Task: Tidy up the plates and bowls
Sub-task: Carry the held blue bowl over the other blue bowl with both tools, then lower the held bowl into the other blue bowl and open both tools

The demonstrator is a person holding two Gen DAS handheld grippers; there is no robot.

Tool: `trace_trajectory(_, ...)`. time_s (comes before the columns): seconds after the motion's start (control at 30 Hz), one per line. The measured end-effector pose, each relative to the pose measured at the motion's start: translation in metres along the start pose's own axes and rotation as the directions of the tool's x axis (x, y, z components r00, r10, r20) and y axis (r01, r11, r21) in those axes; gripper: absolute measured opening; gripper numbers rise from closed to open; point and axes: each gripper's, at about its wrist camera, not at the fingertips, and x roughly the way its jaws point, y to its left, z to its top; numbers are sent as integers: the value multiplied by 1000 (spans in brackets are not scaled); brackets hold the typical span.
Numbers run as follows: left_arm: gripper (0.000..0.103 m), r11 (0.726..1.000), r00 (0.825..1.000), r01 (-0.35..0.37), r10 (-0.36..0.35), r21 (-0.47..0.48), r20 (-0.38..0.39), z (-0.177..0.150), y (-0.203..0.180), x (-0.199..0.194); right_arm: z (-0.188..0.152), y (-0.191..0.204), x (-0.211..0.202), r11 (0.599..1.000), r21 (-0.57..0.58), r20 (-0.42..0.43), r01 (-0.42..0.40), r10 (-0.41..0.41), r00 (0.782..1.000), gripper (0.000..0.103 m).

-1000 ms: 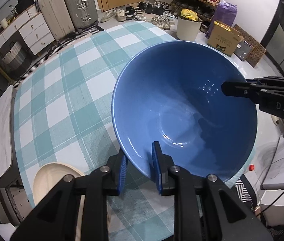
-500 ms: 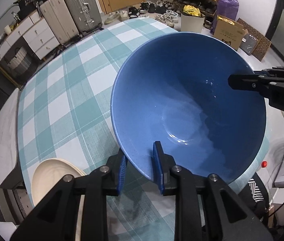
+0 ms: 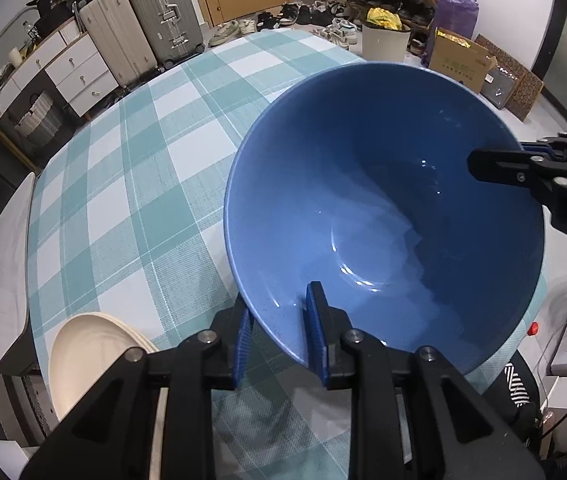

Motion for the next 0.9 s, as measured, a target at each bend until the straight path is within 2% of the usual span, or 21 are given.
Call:
trace_trajectory(0.17, 25, 1000, 1000, 15, -15, -9, -8, 0, 0, 5, -3, 8, -1, 998, -51, 15, 33, -32, 999, 12)
trace_trajectory(0.33, 28, 1000, 1000, 23, -23, -7, -7, -1, -1, 6, -2, 4, -2, 999, -44, 14, 26, -26, 1000, 12)
trace_trajectory(0.5, 29, 996, 998, 61, -61, -63, -1, 3, 4, 5, -1, 2, -8, 999, -33, 50, 43, -42, 998, 12)
trace_trajectory(0.6, 30, 996, 998, 59, -59, -63, 2, 2, 1, 6, 0, 0, -10, 999, -22, 58, 32, -31, 998, 12)
trace_trajectory(0.73, 30, 992, 996, 90, -91, -88, -6, 2, 4, 9, 1, 0, -14, 999, -31, 72, 44, -41, 997, 12)
trace_trajectory(0.9, 31, 992, 996, 88, -90, -94, -13, 3, 4, 11, 2, -4, -15, 999, -16, 81, 39, -38, 996, 12)
